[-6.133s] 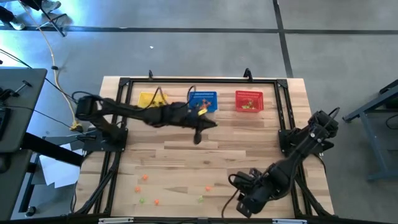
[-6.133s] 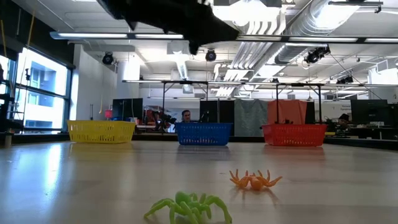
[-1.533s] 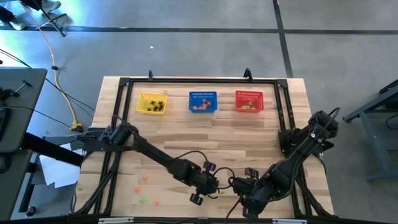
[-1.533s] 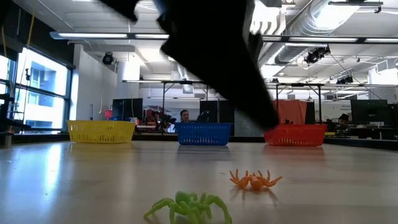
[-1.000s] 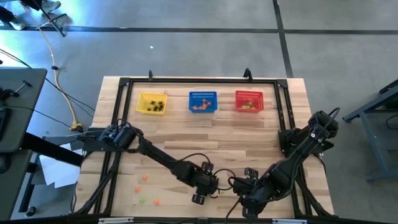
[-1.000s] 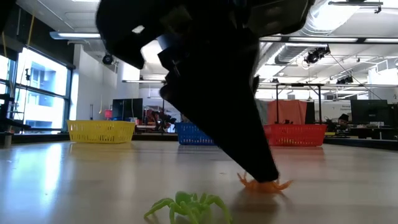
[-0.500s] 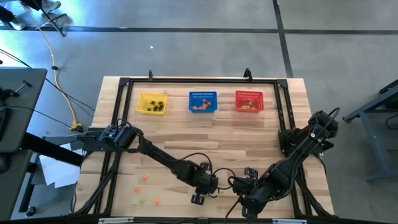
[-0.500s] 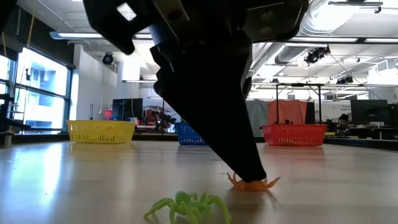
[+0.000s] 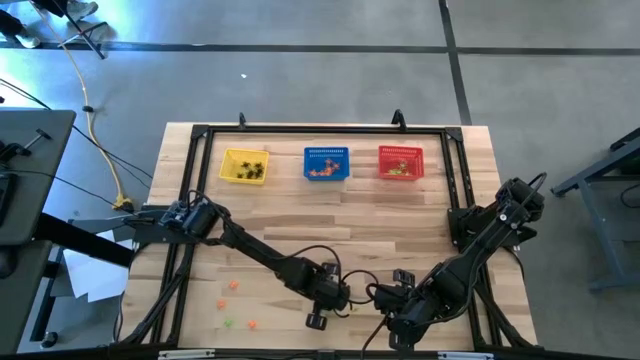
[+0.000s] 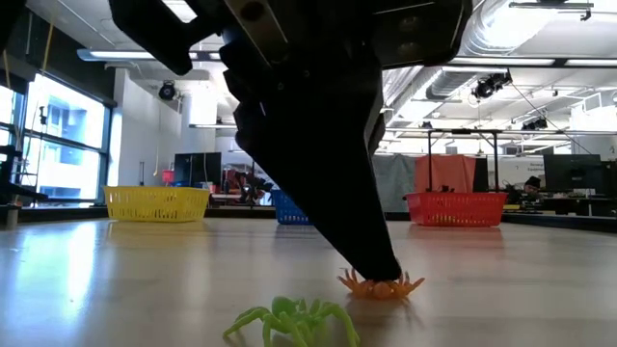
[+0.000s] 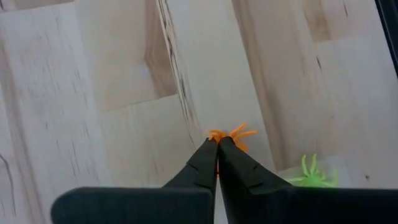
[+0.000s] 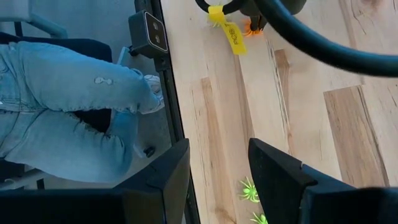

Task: Sort Halloween decoration
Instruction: Put the orange spider toy into the blue basket

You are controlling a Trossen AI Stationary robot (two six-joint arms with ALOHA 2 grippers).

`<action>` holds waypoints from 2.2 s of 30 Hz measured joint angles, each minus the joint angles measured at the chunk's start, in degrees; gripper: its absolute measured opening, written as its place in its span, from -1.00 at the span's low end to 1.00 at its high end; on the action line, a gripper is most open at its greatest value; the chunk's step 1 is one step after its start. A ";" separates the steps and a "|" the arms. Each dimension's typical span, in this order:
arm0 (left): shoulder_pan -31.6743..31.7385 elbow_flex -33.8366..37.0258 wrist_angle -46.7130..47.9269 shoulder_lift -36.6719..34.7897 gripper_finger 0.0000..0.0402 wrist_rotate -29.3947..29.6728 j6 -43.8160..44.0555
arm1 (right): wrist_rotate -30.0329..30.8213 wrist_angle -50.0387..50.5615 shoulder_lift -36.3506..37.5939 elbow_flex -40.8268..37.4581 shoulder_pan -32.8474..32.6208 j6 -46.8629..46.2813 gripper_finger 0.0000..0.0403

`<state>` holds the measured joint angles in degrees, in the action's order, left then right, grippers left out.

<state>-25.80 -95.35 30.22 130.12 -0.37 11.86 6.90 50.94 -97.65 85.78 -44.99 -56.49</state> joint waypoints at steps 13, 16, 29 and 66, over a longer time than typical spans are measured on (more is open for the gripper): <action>-0.53 0.24 3.18 -2.49 -1.00 1.01 0.37 | -0.02 -0.40 -0.02 0.00 0.00 0.00 -0.21; -0.84 0.26 3.73 -4.18 -1.00 1.72 0.46 | -0.02 -0.64 -0.02 0.00 0.00 0.00 -0.21; -2.75 0.13 20.50 -15.08 -1.00 15.02 2.57 | -0.02 -1.84 -0.02 0.00 0.00 0.00 -0.20; 46.95 42.80 -33.93 -41.49 -1.00 -2.66 -28.87 | -0.02 -2.36 -0.02 0.00 0.00 0.00 -0.20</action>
<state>21.15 -52.56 -3.70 88.63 -3.03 -17.02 6.88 48.58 -97.67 85.78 -44.99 -56.49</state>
